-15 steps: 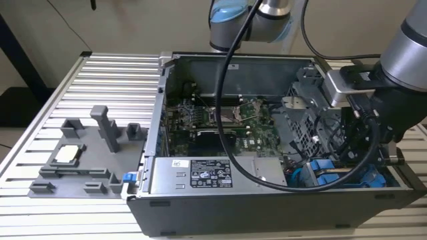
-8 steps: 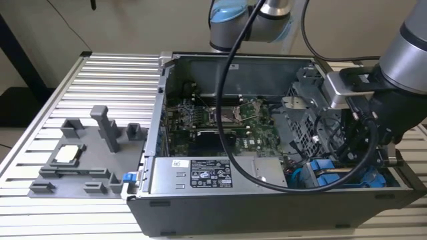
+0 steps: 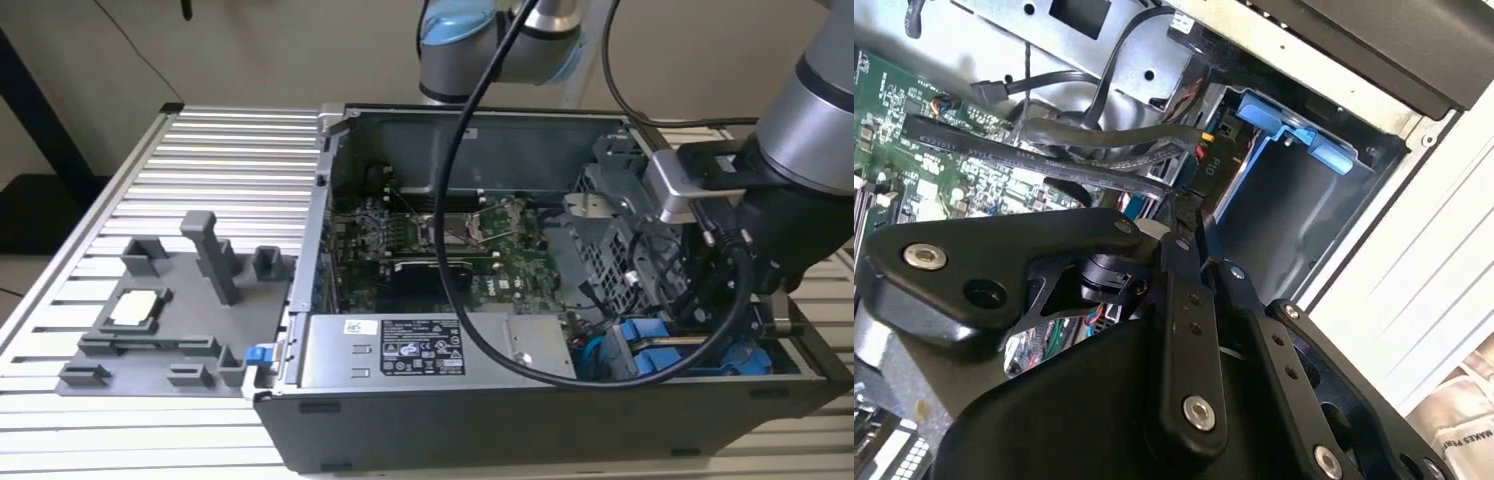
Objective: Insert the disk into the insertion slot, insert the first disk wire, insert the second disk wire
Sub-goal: 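Insert the second disk wire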
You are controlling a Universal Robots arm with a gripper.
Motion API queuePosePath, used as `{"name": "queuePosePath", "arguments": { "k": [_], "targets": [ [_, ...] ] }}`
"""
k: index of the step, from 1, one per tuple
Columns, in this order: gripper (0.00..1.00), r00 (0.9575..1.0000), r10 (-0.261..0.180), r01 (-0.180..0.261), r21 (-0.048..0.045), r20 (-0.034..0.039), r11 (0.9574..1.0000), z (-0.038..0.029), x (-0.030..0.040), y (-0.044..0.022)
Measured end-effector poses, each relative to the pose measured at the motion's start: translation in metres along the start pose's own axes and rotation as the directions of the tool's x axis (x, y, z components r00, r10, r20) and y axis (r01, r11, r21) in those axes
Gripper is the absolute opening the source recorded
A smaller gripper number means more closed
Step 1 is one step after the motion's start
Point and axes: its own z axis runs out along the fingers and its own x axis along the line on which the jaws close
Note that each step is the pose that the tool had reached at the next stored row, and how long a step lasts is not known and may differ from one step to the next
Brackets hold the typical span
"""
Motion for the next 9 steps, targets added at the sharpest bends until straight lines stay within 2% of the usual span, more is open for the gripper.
{"name": "queuePosePath", "arguments": {
  "k": [9],
  "targets": [
    [0.17, 1.0000, 0.000, 0.000, 0.0000, 0.0003, 1.0000, 0.0003, 0.0001, 0.0000]
  ]
}}
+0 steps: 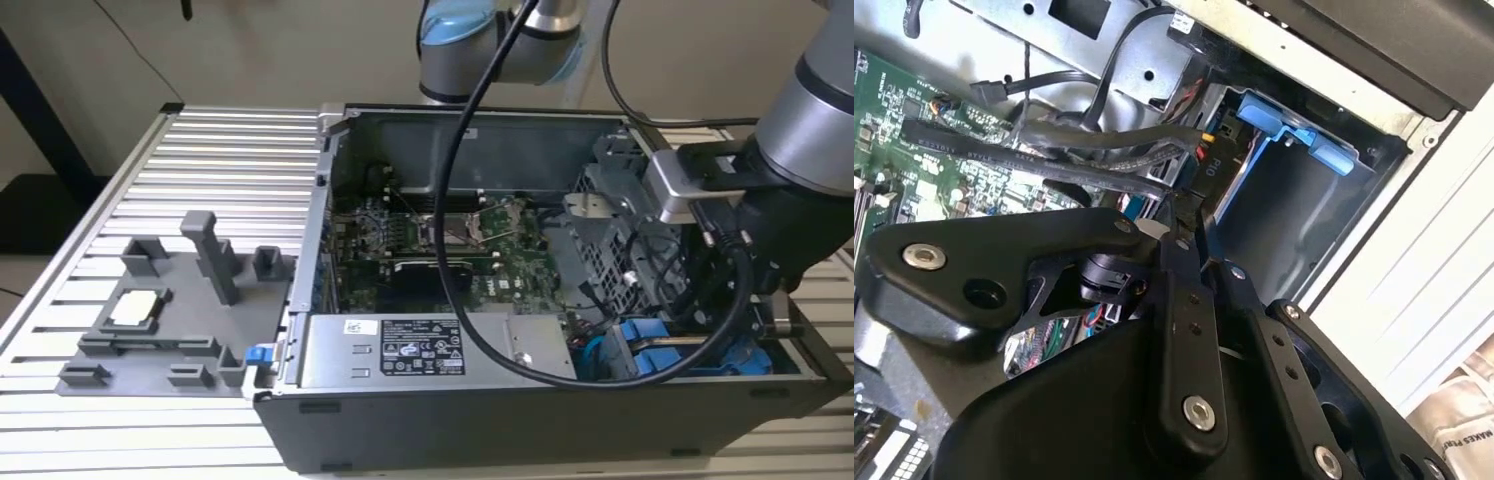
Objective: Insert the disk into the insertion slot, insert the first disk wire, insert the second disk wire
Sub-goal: 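Insert the second disk wire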
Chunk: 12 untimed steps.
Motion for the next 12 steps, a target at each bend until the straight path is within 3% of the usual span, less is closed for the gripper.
{"name": "queuePosePath", "arguments": {
  "k": [1, 2, 4, 12],
  "targets": [
    [0.17, 1.0000, 0.000, 0.000, 0.0000, -0.0001, 1.0000, 0.0000, 0.0000, 0.0000],
    [0.24, 1.0000, 0.000, 0.000, 0.0000, -0.0001, 1.0000, 0.0000, 0.0000, 0.0000],
    [0.24, 1.0000, 0.000, 0.000, -0.0004, -0.0001, 1.0000, -0.0025, 0.0000, -0.0002],
    [0.24, 1.0000, 0.000, 0.000, -0.0011, -0.0002, 1.0000, -0.0308, -0.0019, -0.0028]
  ]
}}
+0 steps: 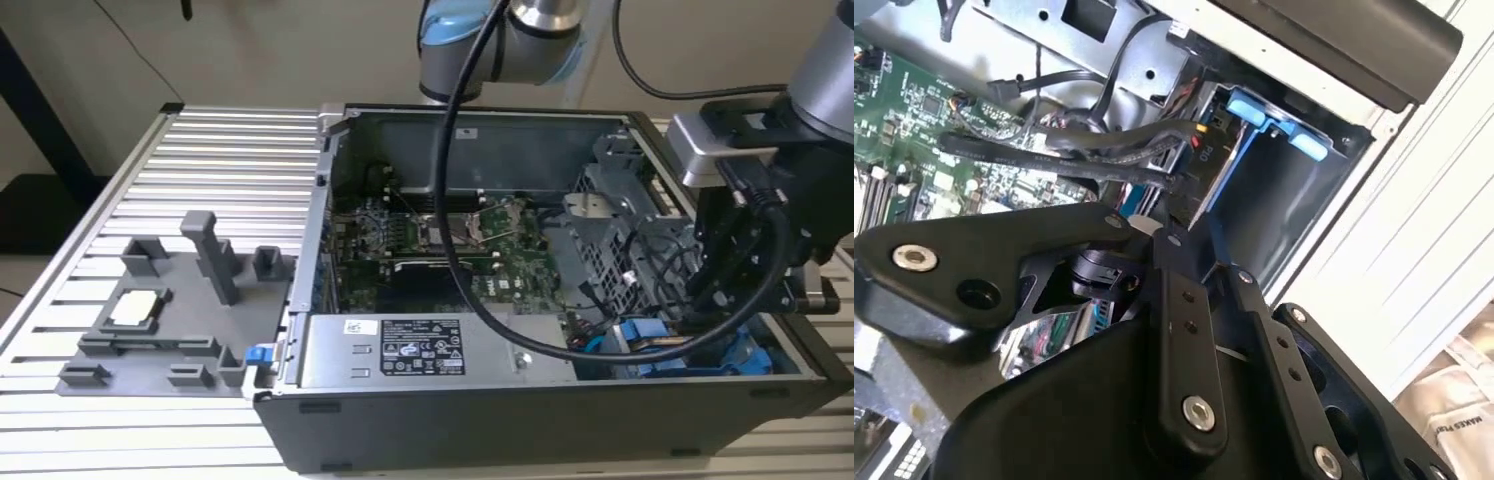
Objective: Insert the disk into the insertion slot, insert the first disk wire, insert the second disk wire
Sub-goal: 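Insert the second disk wire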
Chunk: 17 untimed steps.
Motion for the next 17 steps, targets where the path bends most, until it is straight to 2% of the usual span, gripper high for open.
{"name": "queuePosePath", "arguments": {
  "k": [2, 4, 17],
  "targets": [
    [0.24, 1.0000, 0.000, 0.000, 0.0000, 0.0000, 1.0000, -0.0055, -0.0004, -0.0005],
    [0.24, 1.0000, 0.000, 0.000, 0.0000, 0.0001, 1.0000, -0.0081, -0.0005, -0.0007],
    [0.24, 1.0000, 0.000, 0.000, -0.0002, 0.0000, 1.0000, -0.0116, -0.0008, -0.0010]
  ]
}}
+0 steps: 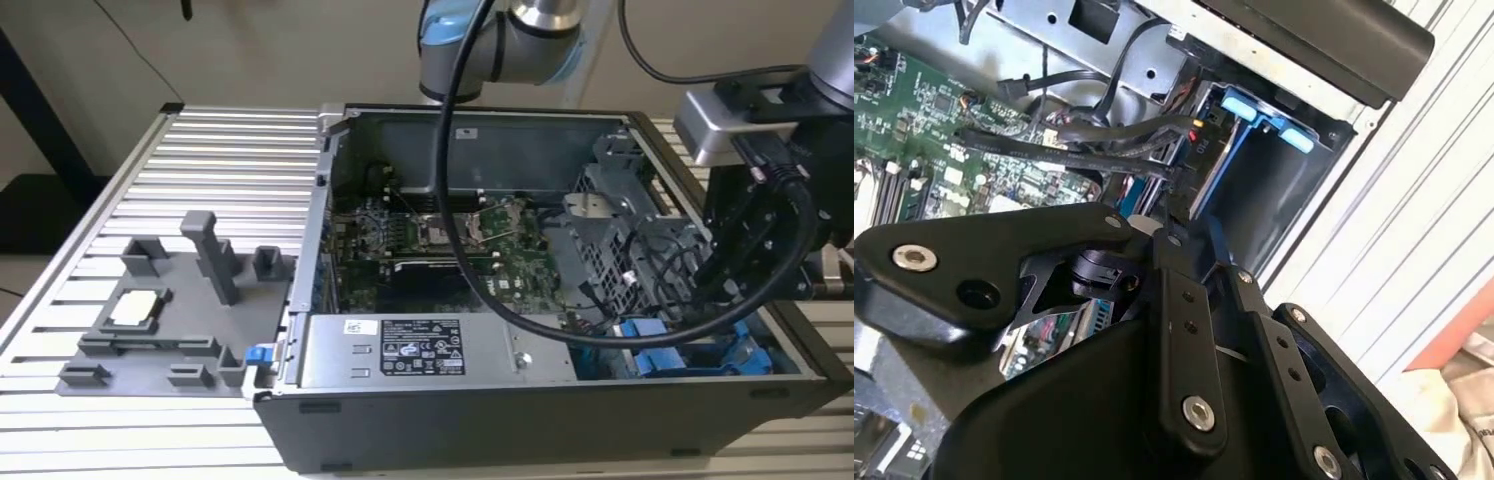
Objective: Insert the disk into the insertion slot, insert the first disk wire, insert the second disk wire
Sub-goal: 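Insert the second disk wire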
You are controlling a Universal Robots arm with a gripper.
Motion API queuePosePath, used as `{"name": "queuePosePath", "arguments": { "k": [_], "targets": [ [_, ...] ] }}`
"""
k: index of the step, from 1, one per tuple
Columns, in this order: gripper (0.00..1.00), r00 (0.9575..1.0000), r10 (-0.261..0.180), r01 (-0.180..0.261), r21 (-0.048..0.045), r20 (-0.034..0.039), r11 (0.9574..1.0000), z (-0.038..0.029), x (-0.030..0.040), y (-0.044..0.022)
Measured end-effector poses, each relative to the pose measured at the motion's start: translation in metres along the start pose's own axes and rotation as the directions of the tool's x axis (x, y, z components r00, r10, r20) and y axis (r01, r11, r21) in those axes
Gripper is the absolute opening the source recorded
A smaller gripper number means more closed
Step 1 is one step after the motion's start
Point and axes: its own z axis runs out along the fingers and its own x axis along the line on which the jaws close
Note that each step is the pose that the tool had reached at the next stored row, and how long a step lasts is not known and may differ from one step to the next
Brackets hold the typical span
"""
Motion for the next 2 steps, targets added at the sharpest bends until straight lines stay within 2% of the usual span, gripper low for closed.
{"name": "queuePosePath", "arguments": {
  "k": [2],
  "targets": [
    [0.24, 1.0000, 0.000, 0.000, 0.0000, 0.0000, 1.0000, -0.0005, -0.0001, -0.0001]
  ]
}}
